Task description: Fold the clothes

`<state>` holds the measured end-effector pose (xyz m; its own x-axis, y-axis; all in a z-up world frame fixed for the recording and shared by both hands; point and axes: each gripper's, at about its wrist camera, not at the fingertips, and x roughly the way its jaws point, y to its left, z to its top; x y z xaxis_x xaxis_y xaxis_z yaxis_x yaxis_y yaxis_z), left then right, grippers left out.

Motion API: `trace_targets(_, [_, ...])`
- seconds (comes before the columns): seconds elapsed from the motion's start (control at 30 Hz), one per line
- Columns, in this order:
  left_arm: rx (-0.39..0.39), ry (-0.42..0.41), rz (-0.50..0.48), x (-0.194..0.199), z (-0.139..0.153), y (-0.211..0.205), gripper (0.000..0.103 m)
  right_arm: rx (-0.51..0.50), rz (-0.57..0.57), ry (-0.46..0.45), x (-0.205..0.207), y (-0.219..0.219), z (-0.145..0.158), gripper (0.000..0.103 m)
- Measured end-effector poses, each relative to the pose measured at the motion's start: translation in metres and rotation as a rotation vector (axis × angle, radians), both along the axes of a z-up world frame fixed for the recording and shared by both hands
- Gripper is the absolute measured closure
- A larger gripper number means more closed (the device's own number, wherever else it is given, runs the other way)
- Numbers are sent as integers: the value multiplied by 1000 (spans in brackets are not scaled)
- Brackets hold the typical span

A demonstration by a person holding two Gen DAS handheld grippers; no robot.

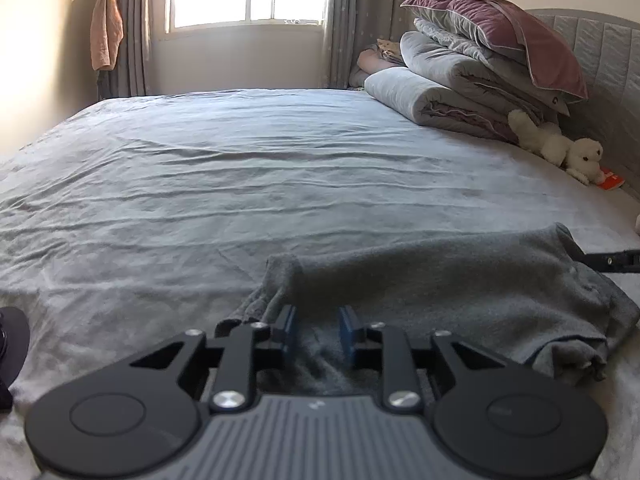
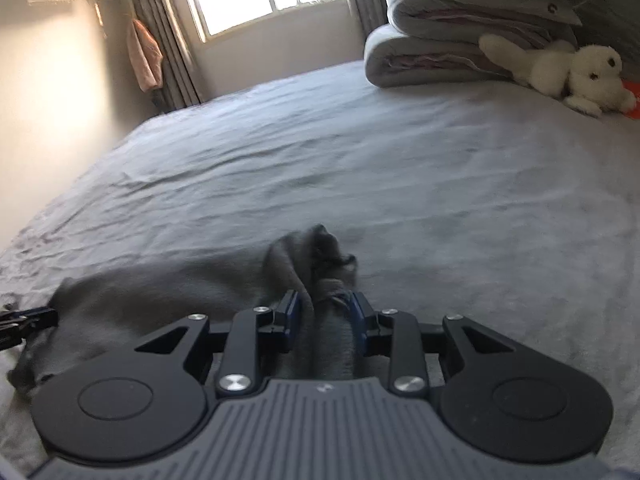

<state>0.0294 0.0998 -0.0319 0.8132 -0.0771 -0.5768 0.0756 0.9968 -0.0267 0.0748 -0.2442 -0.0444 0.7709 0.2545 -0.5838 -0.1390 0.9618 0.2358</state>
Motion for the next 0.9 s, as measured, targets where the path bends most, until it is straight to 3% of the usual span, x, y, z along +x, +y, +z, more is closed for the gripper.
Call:
trace_targets(0.03, [6, 3, 6, 0, 0, 0, 77, -44, 1, 6, 2, 4, -2, 79])
trace_targets(0.13, [4, 10, 40, -1, 3, 5, 77, -114, 2, -15, -2, 13, 0, 78])
trace_targets(0.2, [-31, 10, 74, -5, 7, 13, 75, -113, -7, -33, -5, 15, 4, 75])
trace_targets(0.27, [-55, 10, 121, -10, 12, 22, 63, -103, -15, -54, -8, 16, 8, 69])
trace_targets(0.47, [-138, 129, 178, -10, 6, 42, 58, -60, 1, -77, -11, 25, 17, 63])
trace_targets(0.67, [-221, 192, 204, -7, 0, 47, 59, -43, 37, -117, -11, 50, 24, 63])
trace_targets(0.77, [-242, 216, 200, -7, -1, 46, 67, -38, 68, -143, -10, 67, 25, 65])
trace_targets(0.9, [-300, 240, 195, -4, -3, 47, 91, -50, 124, -153, -4, 93, 24, 76])
